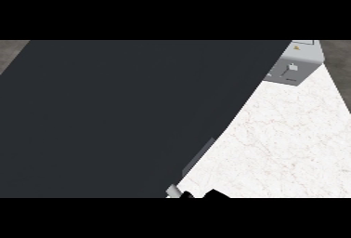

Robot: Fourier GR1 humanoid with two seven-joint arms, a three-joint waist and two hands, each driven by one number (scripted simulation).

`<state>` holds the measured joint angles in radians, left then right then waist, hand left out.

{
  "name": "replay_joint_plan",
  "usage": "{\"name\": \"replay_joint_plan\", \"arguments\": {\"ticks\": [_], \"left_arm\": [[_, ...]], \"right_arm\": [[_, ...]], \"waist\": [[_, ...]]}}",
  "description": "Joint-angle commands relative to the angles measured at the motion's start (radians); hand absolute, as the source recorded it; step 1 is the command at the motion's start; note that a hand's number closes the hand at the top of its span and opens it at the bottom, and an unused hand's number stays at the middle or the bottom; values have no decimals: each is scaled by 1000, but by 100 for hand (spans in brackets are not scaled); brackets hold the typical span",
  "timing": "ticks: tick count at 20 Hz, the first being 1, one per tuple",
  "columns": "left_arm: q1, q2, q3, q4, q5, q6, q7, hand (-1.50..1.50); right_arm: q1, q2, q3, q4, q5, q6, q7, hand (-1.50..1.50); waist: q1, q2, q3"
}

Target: Pick up the wine, place it into the cabinet and close the cabinet

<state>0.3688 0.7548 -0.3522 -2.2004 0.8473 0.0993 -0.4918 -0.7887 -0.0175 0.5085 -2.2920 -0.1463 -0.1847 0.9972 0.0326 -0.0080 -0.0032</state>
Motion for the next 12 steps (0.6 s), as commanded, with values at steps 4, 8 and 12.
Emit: {"name": "replay_joint_plan", "arguments": {"ticks": [4,8,12], "left_arm": [[80,110,226,85,167,-252,-22,150],[102,129,288,101,223,-328,-5,150],[93,146,306,125,243,-367,27,150]], "right_arm": [[-222,17,117,302,59,-168,-119,150],[-357,17,113,481,53,-269,-173,150],[-460,17,54,723,24,-286,-306,150]], "waist": [[18,4,-1],[14,5,0],[21,13,0]]}}
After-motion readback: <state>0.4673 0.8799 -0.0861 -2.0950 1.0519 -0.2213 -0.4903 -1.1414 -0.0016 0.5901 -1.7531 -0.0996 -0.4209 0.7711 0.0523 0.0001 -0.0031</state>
